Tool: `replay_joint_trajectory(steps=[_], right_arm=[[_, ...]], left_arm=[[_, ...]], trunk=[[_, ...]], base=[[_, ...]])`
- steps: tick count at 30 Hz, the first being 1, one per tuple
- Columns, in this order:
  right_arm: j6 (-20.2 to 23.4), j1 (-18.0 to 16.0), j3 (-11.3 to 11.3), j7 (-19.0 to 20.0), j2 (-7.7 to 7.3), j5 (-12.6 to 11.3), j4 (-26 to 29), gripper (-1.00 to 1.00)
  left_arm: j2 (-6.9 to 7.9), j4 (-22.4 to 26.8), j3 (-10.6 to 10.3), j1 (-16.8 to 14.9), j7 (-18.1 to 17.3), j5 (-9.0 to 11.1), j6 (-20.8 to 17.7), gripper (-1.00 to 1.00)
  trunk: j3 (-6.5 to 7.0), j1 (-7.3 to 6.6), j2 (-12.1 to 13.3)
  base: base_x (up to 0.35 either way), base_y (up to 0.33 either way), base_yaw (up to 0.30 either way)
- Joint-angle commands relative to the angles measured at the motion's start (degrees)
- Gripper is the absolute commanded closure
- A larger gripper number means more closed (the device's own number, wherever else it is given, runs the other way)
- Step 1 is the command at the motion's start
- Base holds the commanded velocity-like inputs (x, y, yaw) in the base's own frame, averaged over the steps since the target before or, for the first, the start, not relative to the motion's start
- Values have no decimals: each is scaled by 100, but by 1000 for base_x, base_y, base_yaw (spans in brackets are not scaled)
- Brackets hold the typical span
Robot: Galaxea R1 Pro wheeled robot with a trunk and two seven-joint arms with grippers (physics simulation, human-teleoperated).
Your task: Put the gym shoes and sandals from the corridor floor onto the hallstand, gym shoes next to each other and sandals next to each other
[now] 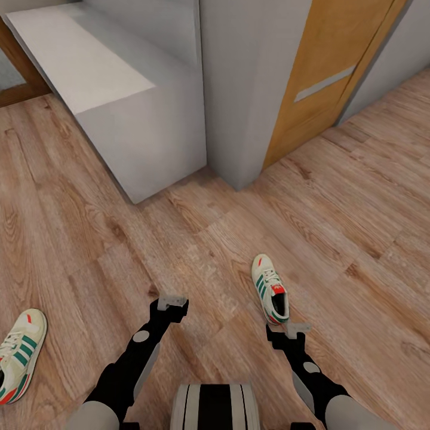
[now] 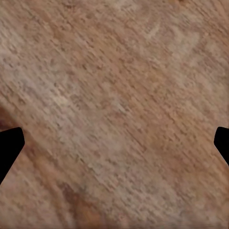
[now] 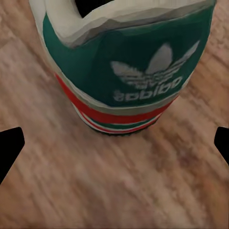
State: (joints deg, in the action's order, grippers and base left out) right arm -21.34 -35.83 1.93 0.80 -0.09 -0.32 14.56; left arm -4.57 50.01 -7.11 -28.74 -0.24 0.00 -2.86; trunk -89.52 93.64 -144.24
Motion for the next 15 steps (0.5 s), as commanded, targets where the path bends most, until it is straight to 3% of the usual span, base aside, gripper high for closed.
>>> replay_joint_trajectory(steps=[1,15], right_arm=[[-20,-1,18,8,1,-3,-5,-100],[-22,-2,18,8,3,-3,1,-100]], left_arm=[[0,9,-1,0,-2,0,-30,-100],[0,18,-1,0,-2,0,-25,-100]], trunk=[[-5,-1,-1],[-59,-1,-1]], base=[[0,0,0],[0,0,0]])
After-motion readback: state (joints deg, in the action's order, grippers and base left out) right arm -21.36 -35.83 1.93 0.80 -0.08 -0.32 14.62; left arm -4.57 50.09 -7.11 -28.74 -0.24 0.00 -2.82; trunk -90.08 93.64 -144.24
